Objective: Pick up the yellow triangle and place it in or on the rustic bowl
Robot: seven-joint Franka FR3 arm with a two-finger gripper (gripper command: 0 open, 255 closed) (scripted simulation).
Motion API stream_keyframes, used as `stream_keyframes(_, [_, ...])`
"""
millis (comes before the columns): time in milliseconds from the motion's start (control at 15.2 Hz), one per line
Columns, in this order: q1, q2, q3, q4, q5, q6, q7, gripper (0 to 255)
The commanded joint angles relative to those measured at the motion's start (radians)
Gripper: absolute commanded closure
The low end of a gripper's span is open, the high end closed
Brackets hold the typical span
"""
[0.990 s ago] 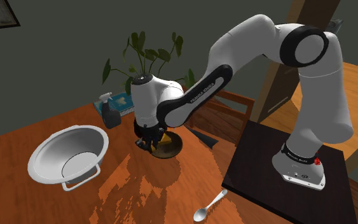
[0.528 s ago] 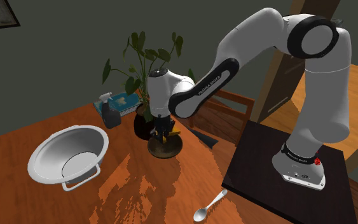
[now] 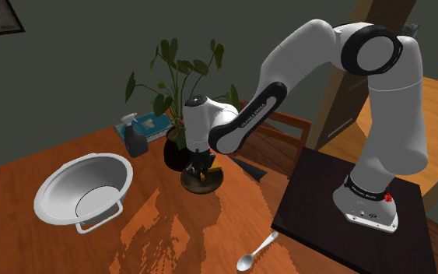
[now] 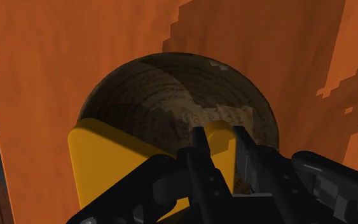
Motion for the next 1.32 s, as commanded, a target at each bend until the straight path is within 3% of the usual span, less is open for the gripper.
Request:
stream_keyframes(0, [0.004,0.017,-0.005,-0.002,-0.008,0.020,0.005,255])
stream_keyframes(792, [0.012,0.055,-0.017,-0.003,-0.026,0.057,0.016,255])
stream_keyframes(858, [0.012,0.056,-0.017,-0.002,-0.026,0.057,0.016,0])
stream_keyframes(1254, [0.006,0.030,-0.009,-0.003,-0.014,0.033,0.009,0])
